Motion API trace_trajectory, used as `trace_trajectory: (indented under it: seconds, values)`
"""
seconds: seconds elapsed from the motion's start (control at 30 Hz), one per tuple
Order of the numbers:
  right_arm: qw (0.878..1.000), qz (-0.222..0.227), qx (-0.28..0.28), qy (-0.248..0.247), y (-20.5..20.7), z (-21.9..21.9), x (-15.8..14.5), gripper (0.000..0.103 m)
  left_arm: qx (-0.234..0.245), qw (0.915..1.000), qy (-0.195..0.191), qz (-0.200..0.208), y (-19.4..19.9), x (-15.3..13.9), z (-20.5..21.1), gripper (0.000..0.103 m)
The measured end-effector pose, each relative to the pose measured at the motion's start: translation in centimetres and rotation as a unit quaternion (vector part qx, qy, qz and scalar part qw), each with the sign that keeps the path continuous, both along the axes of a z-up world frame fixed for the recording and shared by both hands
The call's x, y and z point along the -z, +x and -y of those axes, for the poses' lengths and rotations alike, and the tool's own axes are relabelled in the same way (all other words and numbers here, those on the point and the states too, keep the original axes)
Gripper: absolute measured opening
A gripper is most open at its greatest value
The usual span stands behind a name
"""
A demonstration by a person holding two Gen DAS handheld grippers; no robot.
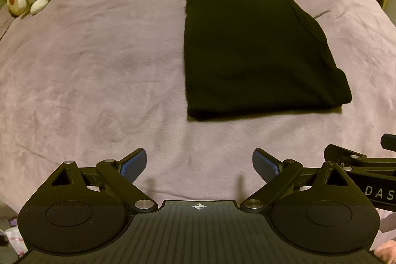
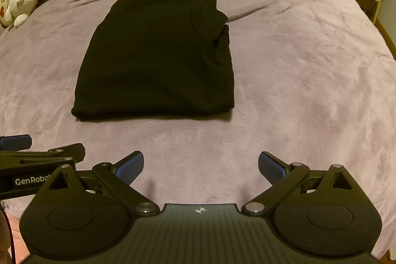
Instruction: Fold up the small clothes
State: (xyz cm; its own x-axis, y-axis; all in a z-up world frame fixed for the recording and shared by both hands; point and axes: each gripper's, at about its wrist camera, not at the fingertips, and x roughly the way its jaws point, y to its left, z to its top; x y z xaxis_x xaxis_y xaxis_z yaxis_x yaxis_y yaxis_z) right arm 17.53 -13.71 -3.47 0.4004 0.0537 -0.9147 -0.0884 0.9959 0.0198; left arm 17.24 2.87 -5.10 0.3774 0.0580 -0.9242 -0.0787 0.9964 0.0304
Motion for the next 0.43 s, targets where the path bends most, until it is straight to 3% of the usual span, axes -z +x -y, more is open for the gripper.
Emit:
trace_trajectory:
  seconds: [0.43]
  values:
    - [1.000,-0.001,0.005,-0.001,-0.03,0.18,0.23,0.099,0.005,1.0000,0.003,0.006,-0.18,0.19,-0.20,0.096]
